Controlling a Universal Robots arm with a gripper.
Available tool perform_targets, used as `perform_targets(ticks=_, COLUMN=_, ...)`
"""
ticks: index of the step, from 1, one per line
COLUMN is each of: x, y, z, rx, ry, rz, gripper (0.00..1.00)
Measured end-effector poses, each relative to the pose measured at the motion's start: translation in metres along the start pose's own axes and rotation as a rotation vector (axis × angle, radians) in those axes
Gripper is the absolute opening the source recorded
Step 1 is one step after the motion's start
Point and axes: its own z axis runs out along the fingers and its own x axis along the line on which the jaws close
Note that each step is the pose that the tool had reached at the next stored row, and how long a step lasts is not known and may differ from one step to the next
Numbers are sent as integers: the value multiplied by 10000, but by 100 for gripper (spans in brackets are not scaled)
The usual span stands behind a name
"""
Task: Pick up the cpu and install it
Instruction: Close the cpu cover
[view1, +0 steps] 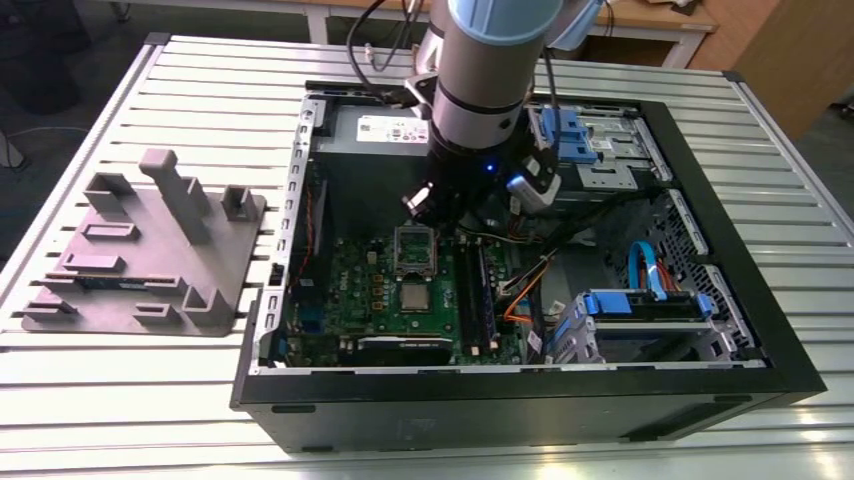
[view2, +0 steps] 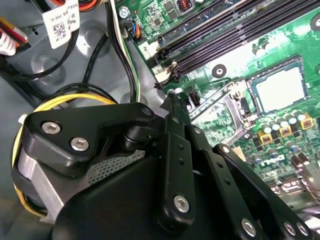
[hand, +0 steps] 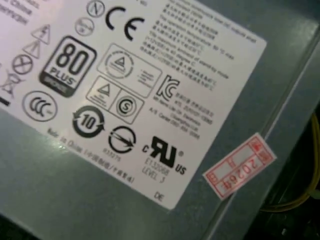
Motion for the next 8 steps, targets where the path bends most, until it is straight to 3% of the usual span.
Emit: perform_targets(ticks=8, x=11, y=-5, z=-126, rx=-1, ry=16, rz=-292, gripper=10)
